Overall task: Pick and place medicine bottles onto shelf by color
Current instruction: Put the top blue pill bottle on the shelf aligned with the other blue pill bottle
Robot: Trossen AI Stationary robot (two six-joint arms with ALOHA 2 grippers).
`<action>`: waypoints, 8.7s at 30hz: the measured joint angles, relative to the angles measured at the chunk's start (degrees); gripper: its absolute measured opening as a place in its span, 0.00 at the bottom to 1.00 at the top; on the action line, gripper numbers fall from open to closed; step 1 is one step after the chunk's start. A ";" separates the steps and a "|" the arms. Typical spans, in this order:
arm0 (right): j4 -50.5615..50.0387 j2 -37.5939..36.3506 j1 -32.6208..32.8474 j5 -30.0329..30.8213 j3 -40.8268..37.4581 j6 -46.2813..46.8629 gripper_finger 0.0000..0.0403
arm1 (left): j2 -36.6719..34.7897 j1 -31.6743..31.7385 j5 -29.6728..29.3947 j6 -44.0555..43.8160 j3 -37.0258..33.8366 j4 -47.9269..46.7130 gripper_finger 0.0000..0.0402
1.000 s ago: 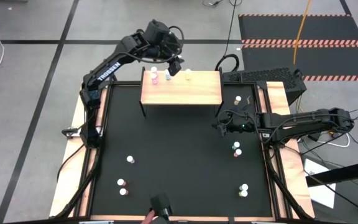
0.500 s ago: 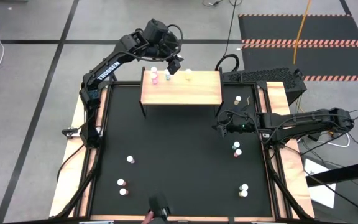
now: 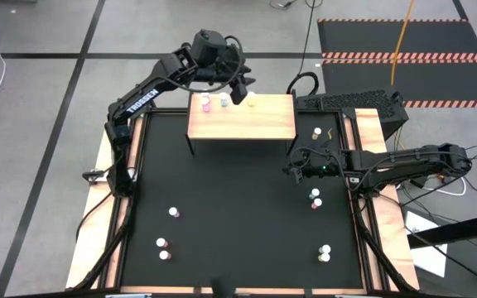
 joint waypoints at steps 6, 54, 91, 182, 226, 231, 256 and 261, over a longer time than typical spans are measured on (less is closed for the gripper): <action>-0.20 0.00 0.00 -0.02 0.00 -1.07 0.52 | -1.23 -1.15 1.64 -2.26 -5.58 3.12 0.40; 3.16 -0.09 -0.07 6.33 0.00 1.37 0.52 | -57.87 -8.37 -12.86 -27.71 -64.82 10.68 0.36; 7.92 -0.08 9.65 6.48 0.00 -7.87 0.52 | -40.37 -69.94 -36.46 -108.55 -80.70 -6.79 0.36; 16.35 -24.55 14.88 6.45 2.73 -12.64 0.52 | 34.67 -29.54 4.74 -11.57 -16.83 73.12 0.47; 14.65 -24.75 14.05 7.98 2.71 -9.22 0.52 | 39.80 -28.87 0.68 -2.80 -16.98 68.22 0.62; 14.63 -24.96 14.05 7.98 2.71 -9.25 0.52 | 40.88 -28.78 0.83 -2.88 -16.96 70.63 0.60; 14.29 -25.55 14.01 9.47 2.71 -9.18 0.52 | 42.82 -27.99 4.34 -3.11 -16.98 75.56 0.60; 14.30 -25.55 14.01 9.49 2.71 -9.18 0.52 | 42.82 -27.97 4.40 -2.86 -16.98 76.02 0.60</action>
